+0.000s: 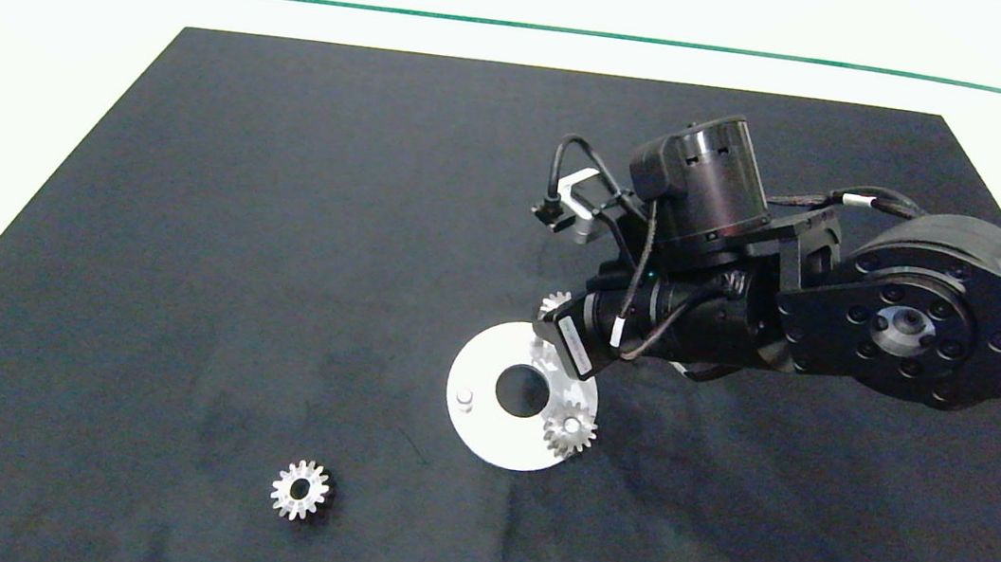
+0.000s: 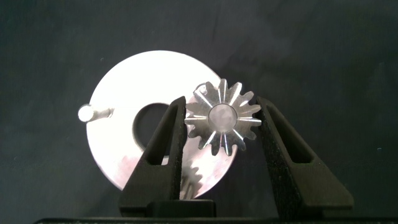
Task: Install three planetary gears onto the carrier pins
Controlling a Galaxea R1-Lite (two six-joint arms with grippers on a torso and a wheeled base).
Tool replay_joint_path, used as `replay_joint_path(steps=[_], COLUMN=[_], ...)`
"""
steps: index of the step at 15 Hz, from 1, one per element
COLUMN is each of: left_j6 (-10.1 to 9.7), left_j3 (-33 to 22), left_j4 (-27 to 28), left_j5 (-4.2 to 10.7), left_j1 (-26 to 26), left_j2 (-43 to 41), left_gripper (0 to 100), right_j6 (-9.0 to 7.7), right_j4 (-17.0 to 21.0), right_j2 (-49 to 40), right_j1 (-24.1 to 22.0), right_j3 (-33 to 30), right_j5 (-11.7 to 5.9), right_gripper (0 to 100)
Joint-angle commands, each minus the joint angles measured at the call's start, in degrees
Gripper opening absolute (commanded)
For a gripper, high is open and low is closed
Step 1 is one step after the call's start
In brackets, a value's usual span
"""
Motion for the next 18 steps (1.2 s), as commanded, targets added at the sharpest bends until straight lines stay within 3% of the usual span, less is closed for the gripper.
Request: replay_joint_path(steps=[1,18], left_j6=[0.03,0.03], left_j3=[0.0,0.0], left_j4=[0.0,-0.8], left_j5=[0.04,-0.04], left_j1=[0.0,-0.1], left_j2=[0.3,0.8], left_gripper=[100,100], right_j6=[-0.46,-0.72], right_j4=[-0.5,-1.4], right_j2=[0.5,1.8], right_j1=[0.2,0.6], right_j3=[0.2,0.1], right_j5=[-0.23,-0.31], right_gripper=[13,13])
